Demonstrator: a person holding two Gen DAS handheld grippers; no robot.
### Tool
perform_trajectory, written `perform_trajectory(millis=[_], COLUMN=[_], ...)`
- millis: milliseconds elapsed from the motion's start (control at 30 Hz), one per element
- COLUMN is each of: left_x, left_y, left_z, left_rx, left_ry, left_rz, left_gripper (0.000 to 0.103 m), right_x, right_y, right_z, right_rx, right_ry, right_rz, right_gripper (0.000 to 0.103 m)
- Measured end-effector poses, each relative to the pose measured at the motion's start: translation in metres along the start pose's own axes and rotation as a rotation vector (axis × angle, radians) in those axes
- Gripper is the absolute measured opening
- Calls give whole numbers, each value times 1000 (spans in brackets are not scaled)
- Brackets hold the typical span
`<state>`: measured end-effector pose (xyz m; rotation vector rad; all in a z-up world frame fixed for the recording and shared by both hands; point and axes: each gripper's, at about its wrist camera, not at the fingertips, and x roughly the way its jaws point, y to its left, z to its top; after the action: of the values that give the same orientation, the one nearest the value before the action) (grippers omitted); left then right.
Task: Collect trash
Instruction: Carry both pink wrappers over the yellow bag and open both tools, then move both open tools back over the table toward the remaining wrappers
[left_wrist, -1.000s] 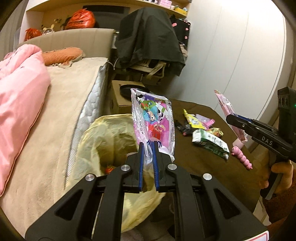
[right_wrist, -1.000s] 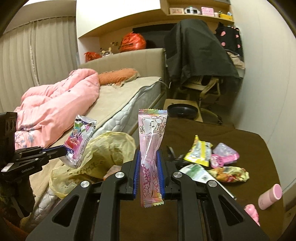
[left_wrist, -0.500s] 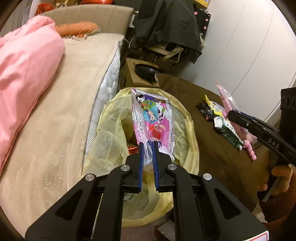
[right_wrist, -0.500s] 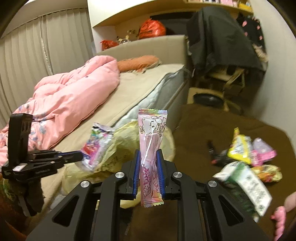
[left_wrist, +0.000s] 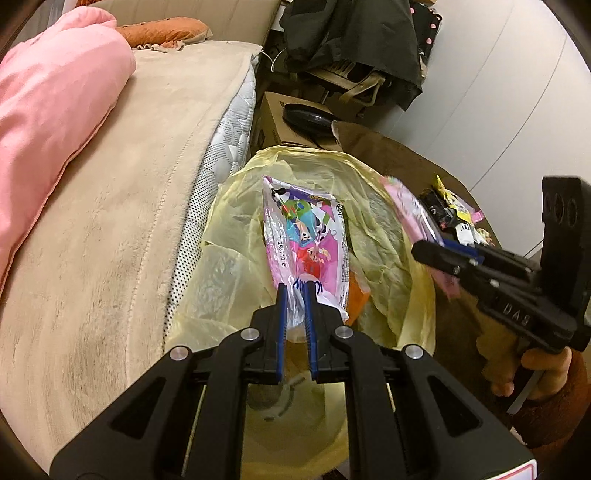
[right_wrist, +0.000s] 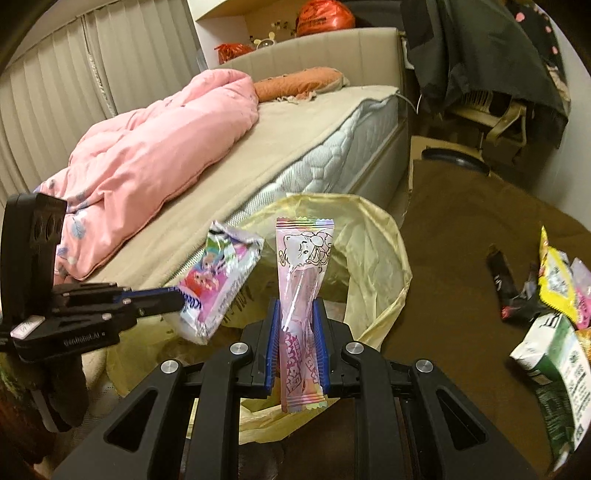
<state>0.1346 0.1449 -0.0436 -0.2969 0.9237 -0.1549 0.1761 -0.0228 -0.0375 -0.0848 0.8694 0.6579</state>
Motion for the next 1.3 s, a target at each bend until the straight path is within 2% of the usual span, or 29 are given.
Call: perform_trajectory(millis=[133, 200, 267, 300, 533, 700, 767, 900, 967, 1133, 1300], left_x=[7, 9, 7, 5, -20, -29, -30, -24, -18, -3, 11], left_y=[2, 3, 3, 4, 5, -9, -21, -49, -67, -110, -149], left_z=[2, 4, 6, 8, 19, 20, 19, 16, 16, 14, 12], left_rx=[-11, -17, -22, -27, -57, -37, -16, 38, 68, 127, 185], left_ry=[10, 11, 2, -7, -88, -117, -121, -119, -111, -96, -96], left_rz=[-6, -11, -5, 0, 33, 43, 34, 4, -18, -82, -145], left_gripper=[12, 21, 25, 27, 34, 37, 39, 41, 42, 43, 48], right_x=[4, 5, 4, 3, -15, -42, -58, -94, -109, -149, -174], right_y=[-4, -6, -7, -7, -10, -19, -28, -52, -63, -95, -117], right_z=[-4, -5, -6, -6, -7, -12, -17, -34, -43, -69, -86], right_rx=[21, 26, 22, 19, 21, 23, 37, 78, 91, 106, 118], right_ry=[5, 9, 9, 7, -33, -82, -103, -152, -167, -214, -215], right_rz=[24, 32, 23, 22, 7, -39, -62, -124, -160, -251, -300], right_gripper=[18, 19, 29, 31, 42, 43, 50, 54, 61, 67, 67])
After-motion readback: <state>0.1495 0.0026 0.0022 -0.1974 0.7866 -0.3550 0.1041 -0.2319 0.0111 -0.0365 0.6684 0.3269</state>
